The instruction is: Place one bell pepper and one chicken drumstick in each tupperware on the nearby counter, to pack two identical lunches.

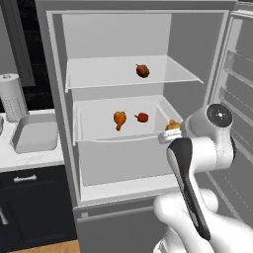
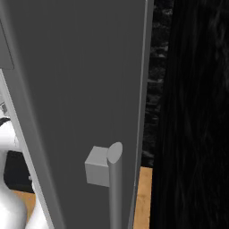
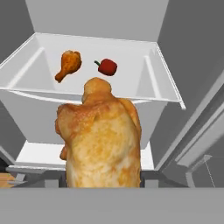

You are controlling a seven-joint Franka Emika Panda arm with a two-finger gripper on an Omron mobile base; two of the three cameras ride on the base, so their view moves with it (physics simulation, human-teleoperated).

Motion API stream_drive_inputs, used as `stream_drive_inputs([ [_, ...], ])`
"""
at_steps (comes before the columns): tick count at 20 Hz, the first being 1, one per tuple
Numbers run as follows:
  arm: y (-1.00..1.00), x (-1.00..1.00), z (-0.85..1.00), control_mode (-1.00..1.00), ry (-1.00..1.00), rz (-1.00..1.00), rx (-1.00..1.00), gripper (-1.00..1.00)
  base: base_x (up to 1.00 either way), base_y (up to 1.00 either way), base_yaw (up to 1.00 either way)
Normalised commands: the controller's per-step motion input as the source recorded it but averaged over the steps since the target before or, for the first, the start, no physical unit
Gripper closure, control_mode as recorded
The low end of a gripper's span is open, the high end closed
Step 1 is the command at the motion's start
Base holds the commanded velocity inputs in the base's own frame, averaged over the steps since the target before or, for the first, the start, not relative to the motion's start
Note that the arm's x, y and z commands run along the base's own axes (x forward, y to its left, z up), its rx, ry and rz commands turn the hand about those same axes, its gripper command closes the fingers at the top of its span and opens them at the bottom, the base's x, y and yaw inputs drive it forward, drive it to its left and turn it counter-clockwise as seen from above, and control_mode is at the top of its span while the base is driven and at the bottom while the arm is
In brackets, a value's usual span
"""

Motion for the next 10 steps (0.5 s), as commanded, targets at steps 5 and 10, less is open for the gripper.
stream_drive_inputs([
  [5,0.11,-0.30,0.04,1.00,-0.04,0.01,0.00,1.00,-0.53,0.20,0.05],
  [10,0.00,0.00,0.00,1.00,0.00,0.00,0.00,1.00,-0.44,0.75,0.09],
])
